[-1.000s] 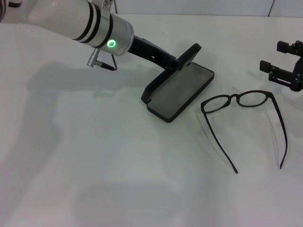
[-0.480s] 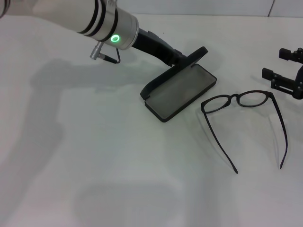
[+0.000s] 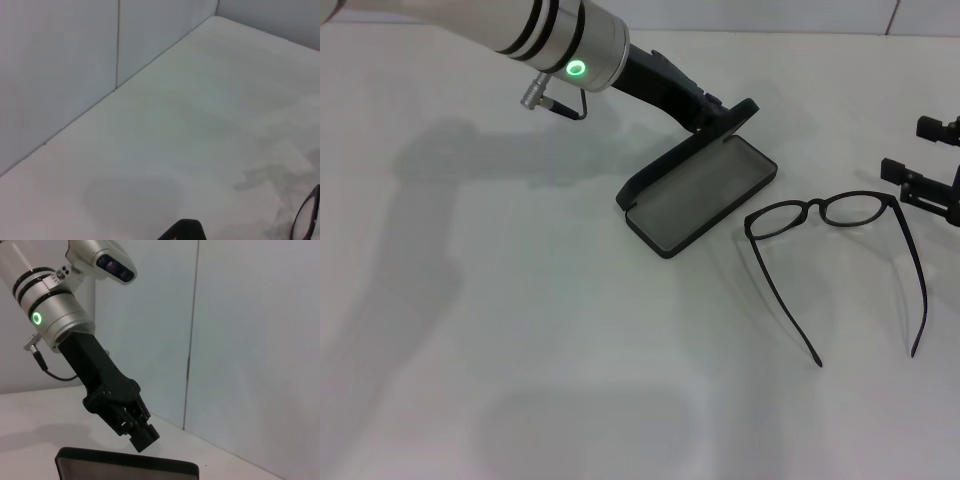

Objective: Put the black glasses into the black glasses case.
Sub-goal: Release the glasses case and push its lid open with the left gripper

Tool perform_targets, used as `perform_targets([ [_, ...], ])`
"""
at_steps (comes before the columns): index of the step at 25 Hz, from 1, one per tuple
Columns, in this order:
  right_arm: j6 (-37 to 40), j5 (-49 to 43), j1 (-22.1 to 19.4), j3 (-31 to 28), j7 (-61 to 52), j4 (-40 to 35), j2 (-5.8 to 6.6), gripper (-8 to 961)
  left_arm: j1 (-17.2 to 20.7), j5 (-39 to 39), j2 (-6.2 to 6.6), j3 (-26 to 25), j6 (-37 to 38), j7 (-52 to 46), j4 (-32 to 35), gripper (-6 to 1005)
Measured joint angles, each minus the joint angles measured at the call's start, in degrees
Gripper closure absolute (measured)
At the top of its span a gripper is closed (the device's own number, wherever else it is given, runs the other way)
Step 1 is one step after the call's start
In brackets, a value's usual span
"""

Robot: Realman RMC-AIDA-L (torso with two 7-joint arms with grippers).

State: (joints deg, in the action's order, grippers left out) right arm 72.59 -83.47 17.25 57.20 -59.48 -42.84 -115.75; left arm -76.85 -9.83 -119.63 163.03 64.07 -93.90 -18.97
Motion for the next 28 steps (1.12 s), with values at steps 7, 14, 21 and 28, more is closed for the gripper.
perform_targets([
  [7, 0.09, 0.01, 0.05, 0.01, 0.0, 0.46, 0.0, 287, 0.3, -0.19, -0.26, 0.0, -1.05, -1.21, 0.04, 706],
  [14, 0.63, 0.0, 0.35, 0.01, -0.01, 0.48, 0.0, 287, 0.61, -3.88, -0.46, 0.0, -3.88, -3.73, 0.83, 562],
  [21, 0.63, 0.0, 0.56, 0.02, 0.48, 0.48, 0.0, 288, 0.3, -8.48, -0.46, 0.0, -7.83, -4.71, 4.58, 303],
  [28, 1.46, -0.42, 0.5, 0.57, 2.62, 0.52, 0.0, 288, -0.47, -10.97, -0.47, 0.0, -11.15, -4.71, 5.87, 207],
])
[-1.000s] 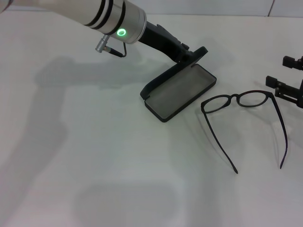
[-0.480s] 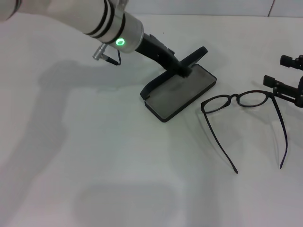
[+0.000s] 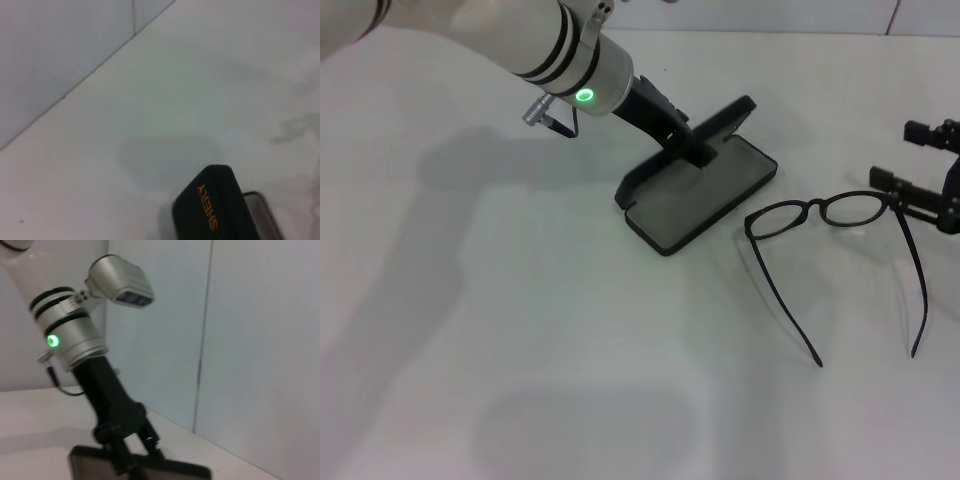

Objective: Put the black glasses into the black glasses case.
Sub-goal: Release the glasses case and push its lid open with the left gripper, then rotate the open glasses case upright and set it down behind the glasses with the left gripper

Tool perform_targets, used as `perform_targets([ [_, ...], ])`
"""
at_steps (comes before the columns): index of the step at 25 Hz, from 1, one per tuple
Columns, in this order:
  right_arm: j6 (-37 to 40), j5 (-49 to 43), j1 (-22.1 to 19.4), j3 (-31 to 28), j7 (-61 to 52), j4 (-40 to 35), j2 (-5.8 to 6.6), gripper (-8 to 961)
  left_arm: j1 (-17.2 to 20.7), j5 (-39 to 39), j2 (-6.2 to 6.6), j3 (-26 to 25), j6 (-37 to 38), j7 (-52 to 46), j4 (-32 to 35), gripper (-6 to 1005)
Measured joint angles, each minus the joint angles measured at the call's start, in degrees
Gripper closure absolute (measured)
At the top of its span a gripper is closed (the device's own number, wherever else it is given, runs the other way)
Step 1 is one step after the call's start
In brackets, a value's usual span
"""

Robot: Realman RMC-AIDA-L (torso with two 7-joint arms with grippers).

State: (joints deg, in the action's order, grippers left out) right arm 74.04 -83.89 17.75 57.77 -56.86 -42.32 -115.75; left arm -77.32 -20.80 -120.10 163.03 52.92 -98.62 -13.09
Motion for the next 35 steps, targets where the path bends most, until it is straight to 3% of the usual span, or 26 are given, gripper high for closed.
perform_targets([
  [6, 9.24, -0.45, -1.38, -0.08, 7.02, 0.99, 0.28, 288, -0.03, -1.23, -0.05, 0.0, -1.8, 0.58, 0.4, 446],
  [9, 12.23, -1.81, -1.86, -0.02, 8.46, 1.04, 0.37, 288, -0.21, -2.7, -0.01, 0.0, -1.95, 1.76, 1.01, 513],
  [23, 13.36, -6.55, -1.67, -0.32, 8.83, 2.73, 0.36, 288, -3.43, -4.77, -0.01, -0.06, -5.14, 13.33, 4.64, 847],
  [29, 12.74, -6.56, -1.7, -0.4, 9.07, 3.08, 0.36, 289, -3.48, -2.79, -0.1, -0.08, -7.84, 21.69, 4.74, 869],
  [33, 12.08, -6.56, -1.92, -0.48, 9.13, 3.22, 0.46, 289, -1.21, 5.27, 0.08, -0.09, -8.95, 34.13, 5.73, 889],
  [35, 11.65, -6.56, -1.93, -0.49, 9.13, 3.28, 0.53, 289, -0.91, 6.3, 0.12, -0.08, -8.8, 35.84, 5.78, 890],
])
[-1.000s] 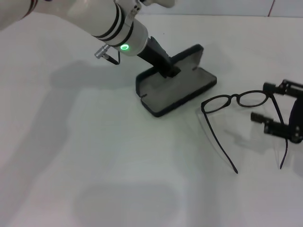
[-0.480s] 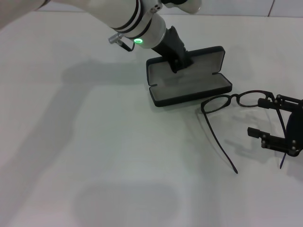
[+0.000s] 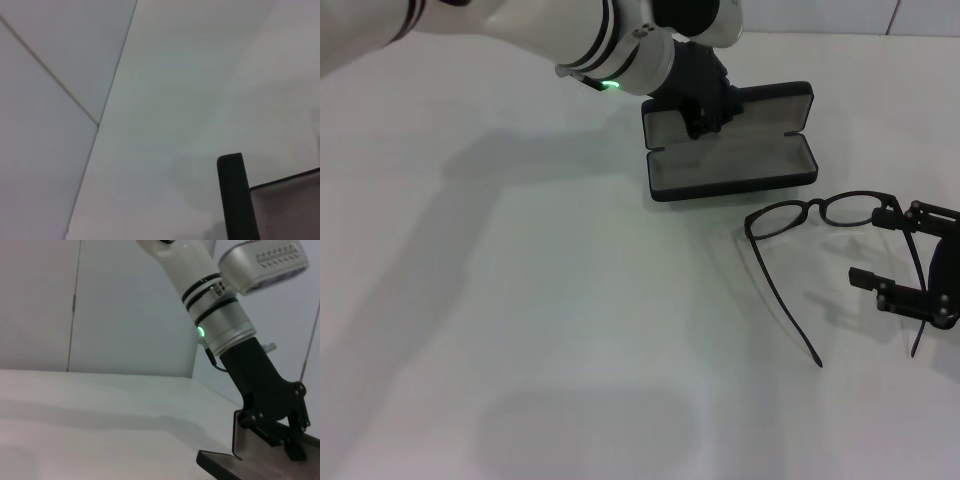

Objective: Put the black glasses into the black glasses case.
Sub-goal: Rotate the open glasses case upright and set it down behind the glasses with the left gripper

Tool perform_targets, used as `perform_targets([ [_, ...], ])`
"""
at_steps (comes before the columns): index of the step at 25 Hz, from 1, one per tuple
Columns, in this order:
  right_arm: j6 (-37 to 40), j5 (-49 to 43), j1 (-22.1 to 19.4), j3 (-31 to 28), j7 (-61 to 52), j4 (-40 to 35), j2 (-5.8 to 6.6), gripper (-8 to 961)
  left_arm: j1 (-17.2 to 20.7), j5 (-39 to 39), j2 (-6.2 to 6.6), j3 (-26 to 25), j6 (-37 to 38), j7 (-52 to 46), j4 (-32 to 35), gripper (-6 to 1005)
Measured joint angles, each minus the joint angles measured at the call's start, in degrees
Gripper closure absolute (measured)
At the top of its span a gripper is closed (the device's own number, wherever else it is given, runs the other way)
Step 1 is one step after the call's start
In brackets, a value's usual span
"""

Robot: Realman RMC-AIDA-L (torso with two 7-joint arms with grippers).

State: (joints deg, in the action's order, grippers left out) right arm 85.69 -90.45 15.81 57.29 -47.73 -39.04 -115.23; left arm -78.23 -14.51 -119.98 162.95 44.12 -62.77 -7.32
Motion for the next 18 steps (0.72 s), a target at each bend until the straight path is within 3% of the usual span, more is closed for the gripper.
perform_targets([
  [8, -0.42, 0.01, 0.14, 0.01, -0.14, 0.07, 0.24, 289, 1.93, 0.15, -0.14, 0.0, 0.31, 9.61, 0.33, 893],
  [18, -0.64, 0.01, 0.49, 0.02, -0.4, 0.47, 0.27, 289, 4.07, 0.69, -0.27, 0.0, -12.13, 12.89, 5.48, 880],
])
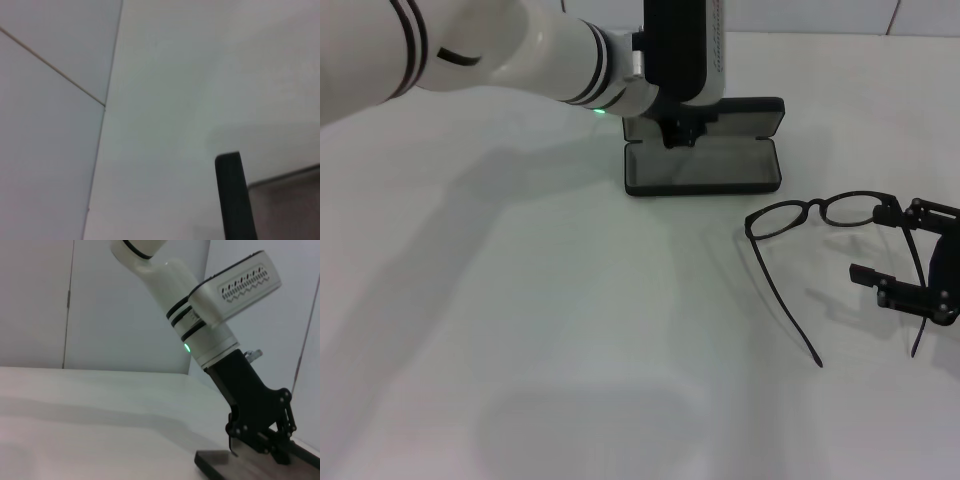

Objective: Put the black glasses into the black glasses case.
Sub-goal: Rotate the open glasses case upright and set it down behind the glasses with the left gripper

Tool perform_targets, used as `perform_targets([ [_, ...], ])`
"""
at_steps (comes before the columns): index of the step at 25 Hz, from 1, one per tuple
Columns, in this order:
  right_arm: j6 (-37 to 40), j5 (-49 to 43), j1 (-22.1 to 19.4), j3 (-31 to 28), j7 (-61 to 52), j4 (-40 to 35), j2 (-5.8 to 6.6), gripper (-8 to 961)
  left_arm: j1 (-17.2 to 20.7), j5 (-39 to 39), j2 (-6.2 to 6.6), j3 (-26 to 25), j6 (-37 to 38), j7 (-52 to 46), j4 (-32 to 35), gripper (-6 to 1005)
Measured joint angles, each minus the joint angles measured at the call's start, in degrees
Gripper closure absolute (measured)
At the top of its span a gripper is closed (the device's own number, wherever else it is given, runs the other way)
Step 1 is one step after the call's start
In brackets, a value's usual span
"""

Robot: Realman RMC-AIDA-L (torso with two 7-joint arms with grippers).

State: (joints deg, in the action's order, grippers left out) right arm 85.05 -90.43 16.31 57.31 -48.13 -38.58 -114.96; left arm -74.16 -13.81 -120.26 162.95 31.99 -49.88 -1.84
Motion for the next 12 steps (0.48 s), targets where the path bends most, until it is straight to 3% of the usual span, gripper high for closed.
perform_targets([
  [5, -0.3, 0.1, 0.05, 0.0, -0.08, 0.0, -0.21, 289, -0.44, -3.53, 0.26, 0.0, -0.11, -5.22, 0.61, 869],
  [12, -0.41, 0.27, 0.09, 0.0, -0.15, 0.0, -0.27, 289, -1.89, -3.86, 0.43, 0.0, 4.84, -9.47, -1.93, 656],
])
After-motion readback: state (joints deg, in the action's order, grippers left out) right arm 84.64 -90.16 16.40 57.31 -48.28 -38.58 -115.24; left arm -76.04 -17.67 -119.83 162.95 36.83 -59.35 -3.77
